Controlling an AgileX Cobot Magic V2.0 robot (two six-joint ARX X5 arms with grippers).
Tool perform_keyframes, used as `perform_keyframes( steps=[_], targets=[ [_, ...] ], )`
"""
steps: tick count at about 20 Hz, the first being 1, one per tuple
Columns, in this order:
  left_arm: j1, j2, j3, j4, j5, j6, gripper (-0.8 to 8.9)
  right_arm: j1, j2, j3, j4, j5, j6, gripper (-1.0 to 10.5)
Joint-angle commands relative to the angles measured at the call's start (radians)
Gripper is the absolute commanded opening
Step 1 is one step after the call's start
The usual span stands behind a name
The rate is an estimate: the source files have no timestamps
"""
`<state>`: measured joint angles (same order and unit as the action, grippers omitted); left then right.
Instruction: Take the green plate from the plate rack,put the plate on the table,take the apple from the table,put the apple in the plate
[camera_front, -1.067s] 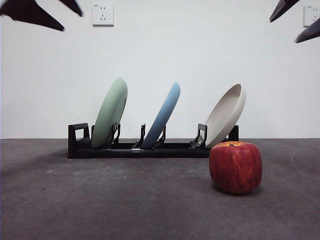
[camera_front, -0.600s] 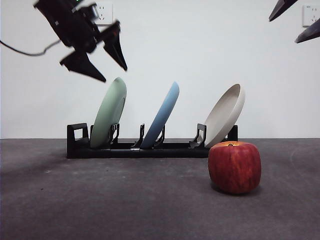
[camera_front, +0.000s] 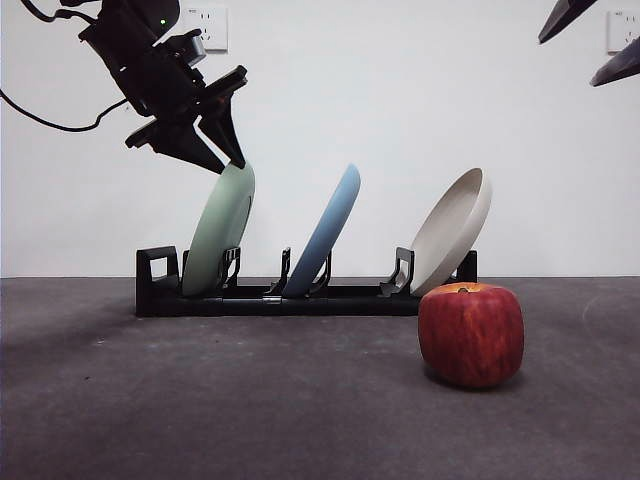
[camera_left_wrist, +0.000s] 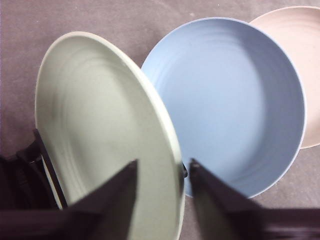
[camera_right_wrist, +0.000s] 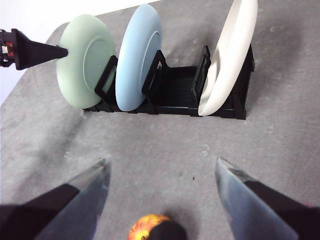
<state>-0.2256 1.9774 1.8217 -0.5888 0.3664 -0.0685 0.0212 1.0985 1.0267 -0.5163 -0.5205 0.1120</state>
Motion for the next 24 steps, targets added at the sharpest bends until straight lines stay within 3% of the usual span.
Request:
perform_keyframes(
  steps=[1, 11, 14, 18, 22, 24],
  targets=[
    [-0.004, 0.008, 0.002, 0.001, 0.001, 0.020, -0.13, 0.002, 0.002, 0.004, 0.006, 0.003, -0.005, 3.5],
    [-0.035, -0.114, 0.004, -0.013, 0.004, 0.023, -0.13, 0.002, 0.002, 0.004, 0.006, 0.003, -0.005, 3.5],
    [-0.069, -0.215, 0.005, -0.041, 0.005, 0.072, -0.13, 0.002, 0.002, 0.004, 0.006, 0.003, -0.005, 3.5],
    [-0.137, -0.370, 0.005, -0.198, 0.005, 0.124, -0.12, 0.002, 0.002, 0.004, 0.007, 0.003, -0.005, 3.5],
    [-0.248, -0.483, 0.005, -0.475, -0.012, 0.228, -0.12, 0.002, 0.002, 0.004, 0.011, 0.003, -0.005, 3.4],
    [-0.332, -0.498, 0.004, -0.606, -0.108, 0.263, -0.08, 0.002, 0.002, 0.004, 0.011, 0.003, -0.005, 3.4]
  ],
)
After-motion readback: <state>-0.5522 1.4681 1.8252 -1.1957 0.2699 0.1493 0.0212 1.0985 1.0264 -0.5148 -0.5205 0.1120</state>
